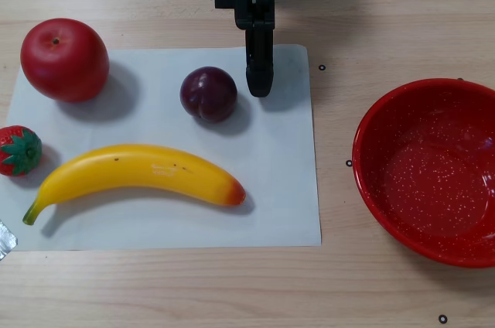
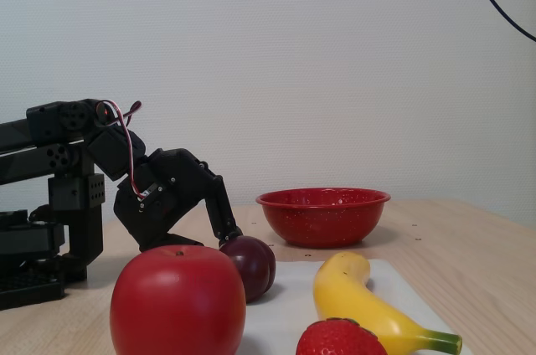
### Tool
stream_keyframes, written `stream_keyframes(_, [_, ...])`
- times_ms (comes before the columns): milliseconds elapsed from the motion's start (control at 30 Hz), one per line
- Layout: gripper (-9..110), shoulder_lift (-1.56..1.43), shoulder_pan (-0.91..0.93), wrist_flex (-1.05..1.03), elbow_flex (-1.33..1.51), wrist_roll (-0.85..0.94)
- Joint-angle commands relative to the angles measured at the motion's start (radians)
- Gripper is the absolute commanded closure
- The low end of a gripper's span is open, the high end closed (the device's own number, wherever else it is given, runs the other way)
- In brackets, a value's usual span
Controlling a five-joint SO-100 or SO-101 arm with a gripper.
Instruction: Grasp the banana and put it in the red bowl.
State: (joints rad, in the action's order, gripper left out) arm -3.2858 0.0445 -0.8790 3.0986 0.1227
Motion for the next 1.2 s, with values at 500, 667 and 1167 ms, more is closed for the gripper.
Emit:
stream_keyframes(500, [101, 0.011, 0.048, -0.012, 0.005, -0.060])
stream_keyframes(667, [101, 0.011, 0.048, -0.014, 0.005, -0.060])
stream_keyframes(1167, [101, 0.196, -0.009, -0.138, -0.287, -0.015])
